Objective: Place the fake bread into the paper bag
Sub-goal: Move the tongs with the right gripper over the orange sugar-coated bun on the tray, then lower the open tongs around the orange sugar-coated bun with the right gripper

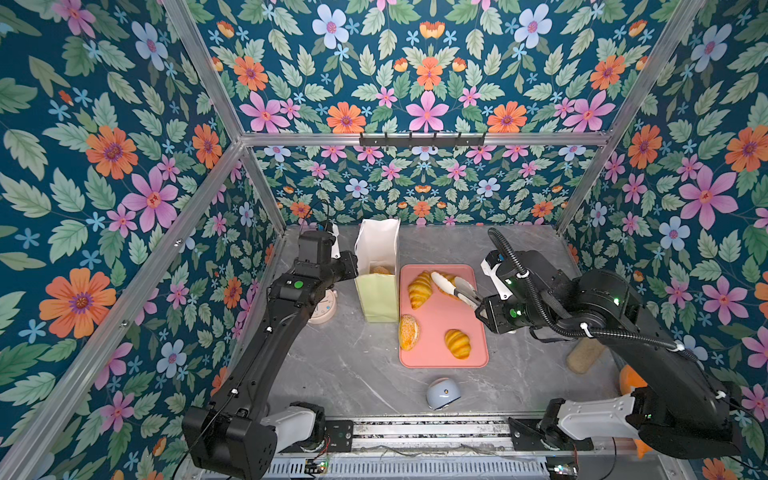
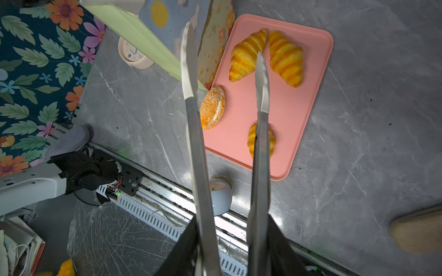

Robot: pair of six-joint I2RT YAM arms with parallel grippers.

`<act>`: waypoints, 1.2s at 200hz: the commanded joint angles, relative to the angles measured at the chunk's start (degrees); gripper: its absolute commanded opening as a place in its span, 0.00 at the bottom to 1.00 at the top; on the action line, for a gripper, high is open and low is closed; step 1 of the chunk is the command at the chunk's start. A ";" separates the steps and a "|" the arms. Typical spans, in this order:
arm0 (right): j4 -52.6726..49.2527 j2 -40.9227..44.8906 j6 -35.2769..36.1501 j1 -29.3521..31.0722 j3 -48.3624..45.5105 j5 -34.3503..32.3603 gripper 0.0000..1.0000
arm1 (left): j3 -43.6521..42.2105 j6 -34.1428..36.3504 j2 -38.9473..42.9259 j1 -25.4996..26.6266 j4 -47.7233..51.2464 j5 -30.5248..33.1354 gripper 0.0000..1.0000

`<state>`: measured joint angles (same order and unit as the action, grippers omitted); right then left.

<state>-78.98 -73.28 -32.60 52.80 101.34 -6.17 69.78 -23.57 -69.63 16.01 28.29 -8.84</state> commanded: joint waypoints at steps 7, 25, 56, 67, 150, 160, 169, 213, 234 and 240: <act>5.89 0.95 -2.88 -0.91 -5.27 5.00 0.41 | -0.08 0.02 0.32 -0.03 -0.43 0.36 0.30; 7.93 0.91 -3.85 -1.03 -8.71 6.92 0.41 | -0.21 0.01 0.43 -0.09 -0.41 0.32 0.29; 12.29 0.60 -5.31 -1.03 -14.98 11.01 0.40 | -0.60 0.02 0.72 -0.07 -0.48 0.57 0.30; 14.13 0.49 -6.03 -1.04 -17.15 11.99 0.40 | -0.70 0.02 0.81 -0.06 -0.52 0.58 0.29; 21.15 -3.63 -7.83 -1.03 -24.09 16.52 0.41 | -1.09 0.10 0.81 -0.03 -0.70 0.49 0.30; 21.73 -3.95 -7.83 -1.08 -24.50 16.84 0.41 | -1.14 0.11 0.76 -0.02 -0.70 0.57 0.30; 22.16 -4.38 -7.83 -1.03 -24.84 17.40 0.41 | -1.07 0.10 0.80 -0.09 -0.70 0.58 0.30; 22.38 -6.16 -8.14 -0.94 -25.78 17.50 0.42 | -1.13 0.11 0.72 -0.08 -0.78 0.58 0.30; 20.92 -7.84 -8.42 -0.05 -25.08 15.78 0.43 | -1.13 0.06 0.56 -0.06 -0.69 0.49 0.30; 20.60 -8.38 -8.31 0.15 -24.76 15.82 0.43 | -1.00 0.11 0.63 -0.02 -0.65 0.49 0.30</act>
<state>-57.69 -80.16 -40.29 52.14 75.70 11.09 68.75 -23.59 -69.08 16.01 28.27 -8.84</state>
